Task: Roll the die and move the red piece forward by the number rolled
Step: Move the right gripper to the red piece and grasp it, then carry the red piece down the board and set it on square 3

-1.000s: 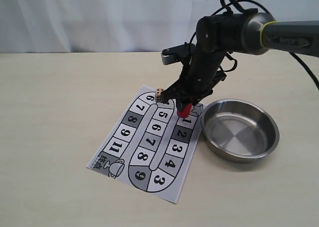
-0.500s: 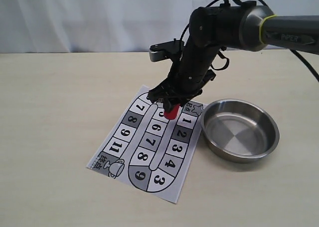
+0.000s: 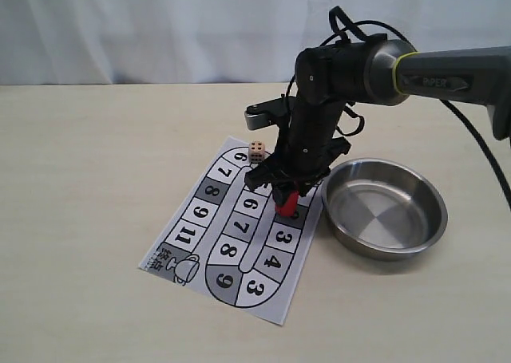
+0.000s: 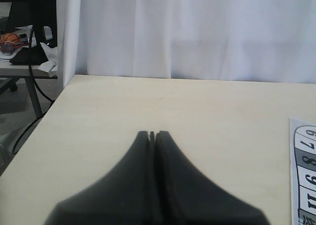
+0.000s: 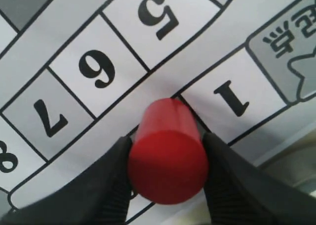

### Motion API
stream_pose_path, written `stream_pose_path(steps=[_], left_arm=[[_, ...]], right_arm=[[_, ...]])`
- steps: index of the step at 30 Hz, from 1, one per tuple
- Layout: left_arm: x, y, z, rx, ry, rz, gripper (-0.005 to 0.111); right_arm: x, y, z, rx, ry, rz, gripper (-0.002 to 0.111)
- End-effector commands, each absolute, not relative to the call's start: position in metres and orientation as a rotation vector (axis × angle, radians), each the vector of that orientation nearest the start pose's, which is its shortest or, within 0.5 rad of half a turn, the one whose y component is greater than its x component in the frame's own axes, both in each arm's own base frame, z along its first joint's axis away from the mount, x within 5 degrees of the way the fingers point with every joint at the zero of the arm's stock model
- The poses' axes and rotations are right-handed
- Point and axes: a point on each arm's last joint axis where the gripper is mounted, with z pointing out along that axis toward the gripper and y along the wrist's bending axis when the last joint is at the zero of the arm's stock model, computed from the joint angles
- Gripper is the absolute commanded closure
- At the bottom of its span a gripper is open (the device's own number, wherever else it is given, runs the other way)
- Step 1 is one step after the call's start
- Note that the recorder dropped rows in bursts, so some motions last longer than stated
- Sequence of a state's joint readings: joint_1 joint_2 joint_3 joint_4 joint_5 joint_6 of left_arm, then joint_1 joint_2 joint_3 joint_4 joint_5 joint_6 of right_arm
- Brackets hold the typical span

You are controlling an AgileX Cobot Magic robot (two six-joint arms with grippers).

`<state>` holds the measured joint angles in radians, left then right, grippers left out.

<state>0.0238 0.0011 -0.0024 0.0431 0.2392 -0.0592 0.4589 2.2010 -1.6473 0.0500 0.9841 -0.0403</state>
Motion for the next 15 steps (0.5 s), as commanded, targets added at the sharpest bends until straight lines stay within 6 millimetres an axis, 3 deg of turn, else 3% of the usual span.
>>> stream_pose_path(steps=[1, 8, 15], left_arm=[[0.055, 0.002, 0.192, -0.048, 1.717, 0.009, 0.107], [0.055, 0.002, 0.192, -0.048, 1.717, 0.009, 0.107], [0.055, 0.002, 0.192, -0.048, 1.717, 0.009, 0.107]], right_arm=[[0.393, 0.194, 0.144, -0.739, 2.941, 0.050, 0.104], [0.381, 0.190, 0.182, -0.727, 2.951, 0.080, 0.104], [0.363, 0.200, 0.177, -0.774, 2.976, 0.142, 0.104]])
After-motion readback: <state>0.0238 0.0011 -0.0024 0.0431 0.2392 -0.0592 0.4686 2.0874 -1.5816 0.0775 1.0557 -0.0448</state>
